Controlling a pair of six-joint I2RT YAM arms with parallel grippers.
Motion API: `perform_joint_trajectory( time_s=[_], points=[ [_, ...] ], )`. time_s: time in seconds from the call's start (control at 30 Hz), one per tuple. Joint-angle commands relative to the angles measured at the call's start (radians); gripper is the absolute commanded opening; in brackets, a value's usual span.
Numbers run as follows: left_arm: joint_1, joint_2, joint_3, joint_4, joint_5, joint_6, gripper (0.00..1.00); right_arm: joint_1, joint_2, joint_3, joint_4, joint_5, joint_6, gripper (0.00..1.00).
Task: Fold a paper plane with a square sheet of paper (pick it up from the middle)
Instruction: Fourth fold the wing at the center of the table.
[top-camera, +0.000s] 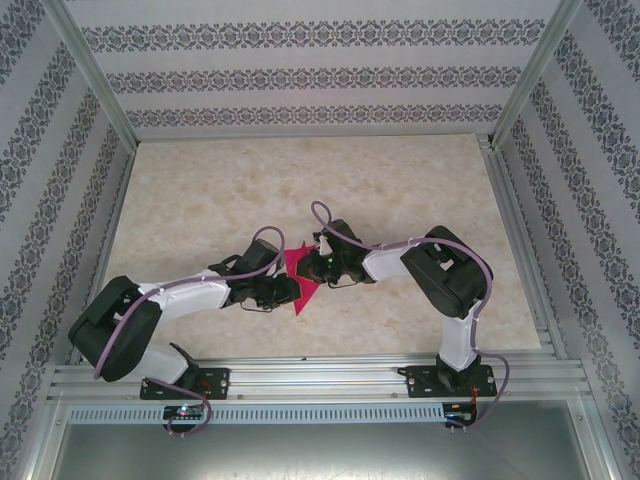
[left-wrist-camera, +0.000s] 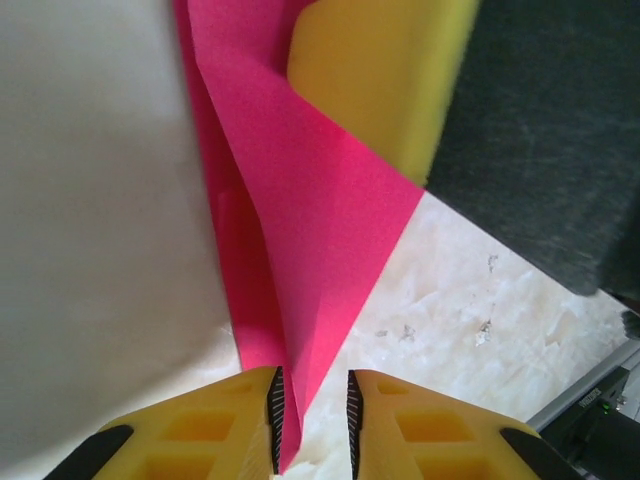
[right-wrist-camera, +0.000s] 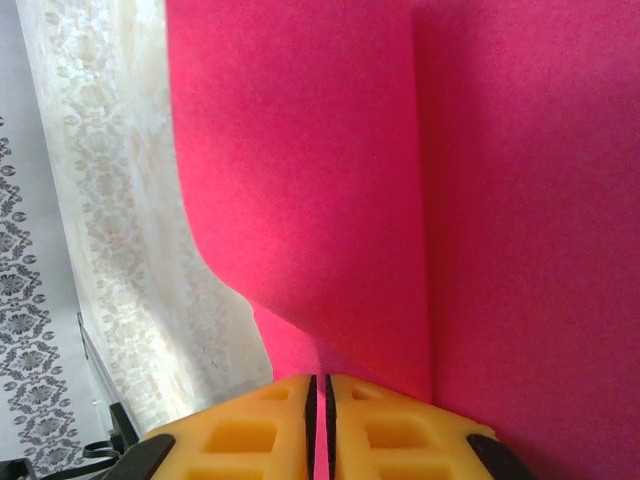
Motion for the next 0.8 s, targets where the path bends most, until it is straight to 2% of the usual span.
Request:
perform_joint_trajectory(
  time_s=[0.0,0.17,0.3,0.5,0.77],
  points=[
    [-0.014,0.034,0.026,0.001,-0.028,0.009,0.26,0.021,0.077,-0.034,-0.125,0.072,-0.002,0.14],
    [-0.014,0.074,0.023,0.032,-0.011,0.008,0.25,0.020,0.073,-0.034,-0.124,0.072,-0.002,0.14],
    [-0.014,0.081,0.022,0.053,-0.007,0.006,0.21,0.020,0.076,-0.038,-0.125,0.073,-0.003,0.14],
    [-0.014,0.073,0.023,0.035,-0.025,0.013,0.19,0.023,0.081,-0.039,-0.123,0.069,-0.003,0.14],
    [-0.014,0.072,0.029,-0.016,-0.062,0.030,0.11,0.022,0.079,-0.042,-0.123,0.071,-0.005,0.14]
  ],
)
